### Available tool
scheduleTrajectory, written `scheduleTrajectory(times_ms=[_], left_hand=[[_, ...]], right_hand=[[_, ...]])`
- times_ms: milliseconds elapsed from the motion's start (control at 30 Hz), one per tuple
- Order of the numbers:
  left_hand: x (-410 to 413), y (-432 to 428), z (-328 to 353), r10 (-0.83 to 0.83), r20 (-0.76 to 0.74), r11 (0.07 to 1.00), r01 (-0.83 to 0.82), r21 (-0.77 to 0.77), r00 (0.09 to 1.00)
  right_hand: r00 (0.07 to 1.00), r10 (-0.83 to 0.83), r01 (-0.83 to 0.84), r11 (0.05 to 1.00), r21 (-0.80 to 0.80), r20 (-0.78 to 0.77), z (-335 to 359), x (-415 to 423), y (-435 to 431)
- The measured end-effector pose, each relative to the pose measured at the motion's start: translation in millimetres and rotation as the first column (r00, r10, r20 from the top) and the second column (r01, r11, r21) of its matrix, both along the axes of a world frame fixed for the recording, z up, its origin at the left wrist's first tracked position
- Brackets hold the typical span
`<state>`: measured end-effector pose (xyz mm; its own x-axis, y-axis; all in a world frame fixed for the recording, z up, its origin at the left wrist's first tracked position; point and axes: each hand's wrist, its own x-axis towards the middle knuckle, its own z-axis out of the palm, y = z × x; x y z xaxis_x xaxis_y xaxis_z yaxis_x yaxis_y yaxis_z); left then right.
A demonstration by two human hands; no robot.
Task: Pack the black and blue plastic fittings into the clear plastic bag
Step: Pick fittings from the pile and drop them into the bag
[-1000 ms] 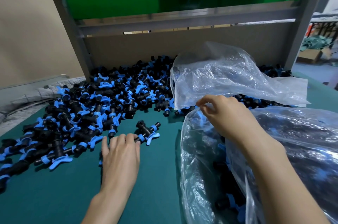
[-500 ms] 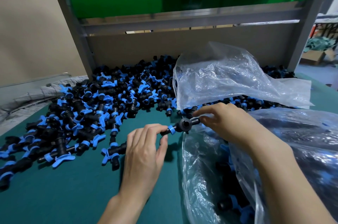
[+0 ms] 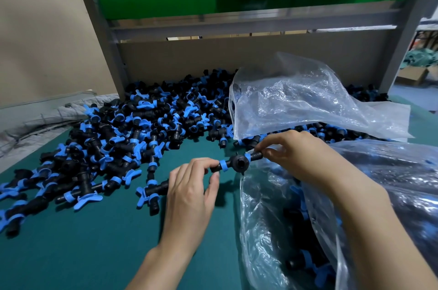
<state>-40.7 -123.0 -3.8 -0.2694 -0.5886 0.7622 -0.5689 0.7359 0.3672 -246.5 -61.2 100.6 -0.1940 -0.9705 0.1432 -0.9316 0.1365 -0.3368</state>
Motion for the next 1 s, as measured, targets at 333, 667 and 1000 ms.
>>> scheduleTrajectory(times_ms=[333, 667, 1000], left_hand=[[-1.1, 2.4, -0.1, -0.032, -0.048, 0.994, 0.037, 0.107, 0.998], [2.2, 15.0, 8.1, -0.106, -0.124, 0.969, 0.131, 0.208, 0.987], [-27.4, 82.3, 28.5, -0.438, -0.065, 0.827, 0.431, 0.360, 0.896]], right_hand=[[0.999, -0.031, 0.032, 0.995, -0.092, 0.023, 1.5, -0.2, -1.6], [0.985, 0.006, 0.029, 0.978, -0.206, 0.171, 13.7, 1.7, 8.0], [0.939, 0.006, 0.129, 0.921, -0.369, 0.344, 40.4, 8.3, 28.6]])
